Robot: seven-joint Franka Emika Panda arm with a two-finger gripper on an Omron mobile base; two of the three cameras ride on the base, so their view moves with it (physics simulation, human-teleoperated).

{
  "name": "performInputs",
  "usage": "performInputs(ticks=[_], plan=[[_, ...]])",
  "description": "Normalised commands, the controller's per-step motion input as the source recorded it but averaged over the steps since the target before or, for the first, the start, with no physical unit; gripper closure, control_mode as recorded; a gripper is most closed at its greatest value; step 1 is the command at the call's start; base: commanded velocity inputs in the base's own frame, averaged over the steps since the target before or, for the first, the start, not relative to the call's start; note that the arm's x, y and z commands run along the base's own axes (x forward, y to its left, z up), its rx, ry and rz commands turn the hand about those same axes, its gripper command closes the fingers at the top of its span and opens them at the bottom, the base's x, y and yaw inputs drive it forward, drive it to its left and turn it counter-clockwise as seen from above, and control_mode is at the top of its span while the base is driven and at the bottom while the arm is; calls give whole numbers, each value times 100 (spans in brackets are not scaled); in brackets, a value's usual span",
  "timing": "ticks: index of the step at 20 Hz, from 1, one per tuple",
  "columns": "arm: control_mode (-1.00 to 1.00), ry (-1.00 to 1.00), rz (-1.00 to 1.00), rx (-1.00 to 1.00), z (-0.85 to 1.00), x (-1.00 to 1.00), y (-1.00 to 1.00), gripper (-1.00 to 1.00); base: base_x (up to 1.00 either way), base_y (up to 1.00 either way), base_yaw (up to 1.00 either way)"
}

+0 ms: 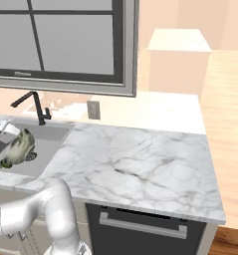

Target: Dump the garlic and avocado from the bowl so the bowl can be washed. Place the bowl in the sink after clearing the leftovers.

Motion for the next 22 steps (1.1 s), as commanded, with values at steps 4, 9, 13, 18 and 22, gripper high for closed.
performInputs(ticks=[4, 9, 13, 18, 22], plan=[[-100, 2, 0, 50, -16, 0, -84, 100, 0, 0, 0], [-100, 10, 0, 50, -11, 11, -55, 100, 0, 0, 0], [-100, 13, -1, 43, -14, 6, -25, 100, 0, 0, 0], [-100, 12, -5, 25, -49, 16, 0, 100, 0, 0, 0], [-100, 7, -8, 17, -72, 7, 0, 100, 0, 0, 0]])
